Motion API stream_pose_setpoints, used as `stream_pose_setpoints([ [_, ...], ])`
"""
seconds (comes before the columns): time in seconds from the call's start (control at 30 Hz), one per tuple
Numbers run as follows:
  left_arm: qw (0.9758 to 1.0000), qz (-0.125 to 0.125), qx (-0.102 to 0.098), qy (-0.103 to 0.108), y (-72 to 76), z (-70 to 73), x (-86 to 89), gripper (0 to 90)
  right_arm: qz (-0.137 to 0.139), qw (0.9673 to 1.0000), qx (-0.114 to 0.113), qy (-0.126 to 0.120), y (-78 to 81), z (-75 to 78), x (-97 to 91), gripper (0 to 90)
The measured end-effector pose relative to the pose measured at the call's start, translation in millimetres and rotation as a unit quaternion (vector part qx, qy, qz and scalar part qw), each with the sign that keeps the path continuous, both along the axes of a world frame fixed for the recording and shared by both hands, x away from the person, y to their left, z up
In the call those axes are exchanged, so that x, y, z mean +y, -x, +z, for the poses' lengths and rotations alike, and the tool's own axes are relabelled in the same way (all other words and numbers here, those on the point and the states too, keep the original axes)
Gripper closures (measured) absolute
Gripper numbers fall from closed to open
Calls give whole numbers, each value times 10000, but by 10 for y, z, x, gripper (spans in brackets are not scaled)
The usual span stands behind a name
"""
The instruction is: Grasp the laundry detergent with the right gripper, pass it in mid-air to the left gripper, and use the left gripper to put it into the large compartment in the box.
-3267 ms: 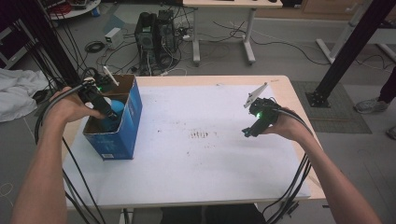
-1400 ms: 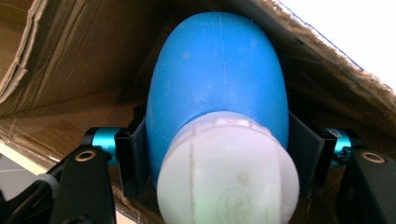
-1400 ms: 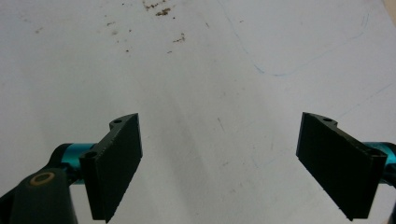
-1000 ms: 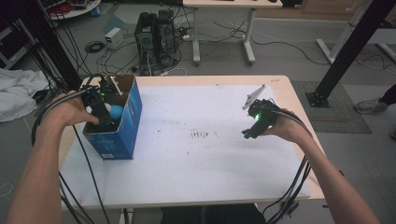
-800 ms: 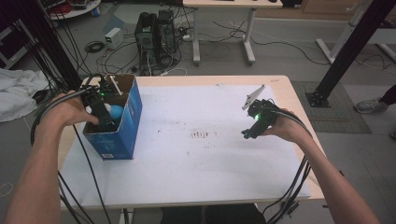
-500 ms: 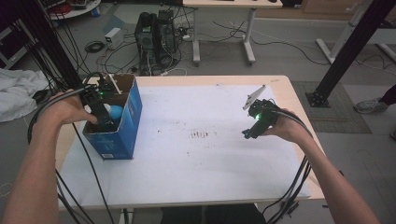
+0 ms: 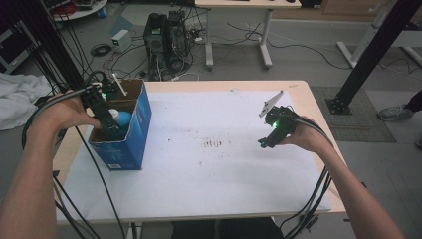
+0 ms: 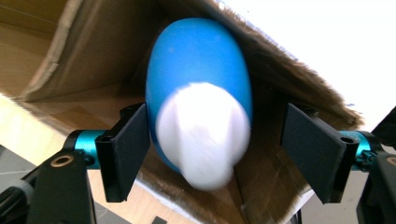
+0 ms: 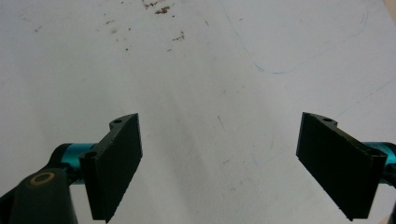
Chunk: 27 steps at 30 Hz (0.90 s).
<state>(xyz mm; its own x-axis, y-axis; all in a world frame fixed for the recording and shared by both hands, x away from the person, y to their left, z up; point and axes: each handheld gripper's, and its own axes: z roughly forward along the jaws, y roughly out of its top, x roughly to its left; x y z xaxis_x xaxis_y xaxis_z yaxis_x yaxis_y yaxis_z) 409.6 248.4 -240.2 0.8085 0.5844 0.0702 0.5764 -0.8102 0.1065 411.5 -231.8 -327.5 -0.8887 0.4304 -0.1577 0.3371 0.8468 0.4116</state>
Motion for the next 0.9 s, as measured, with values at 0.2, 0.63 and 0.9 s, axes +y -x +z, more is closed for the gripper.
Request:
stream_pose_setpoints([
  [0.2,9999,51,-77,-102,9,58,11,243,-15,10000,-1,3,13,5,9,136],
  [0.63,9988,85,-477,50,21,399,-47,217,-111,9999,78,22,39,18,-8,136],
  [0.9,9973,-335,-643,82,21,559,-329,205,-53,10000,55,40,31,25,-5,136],
])
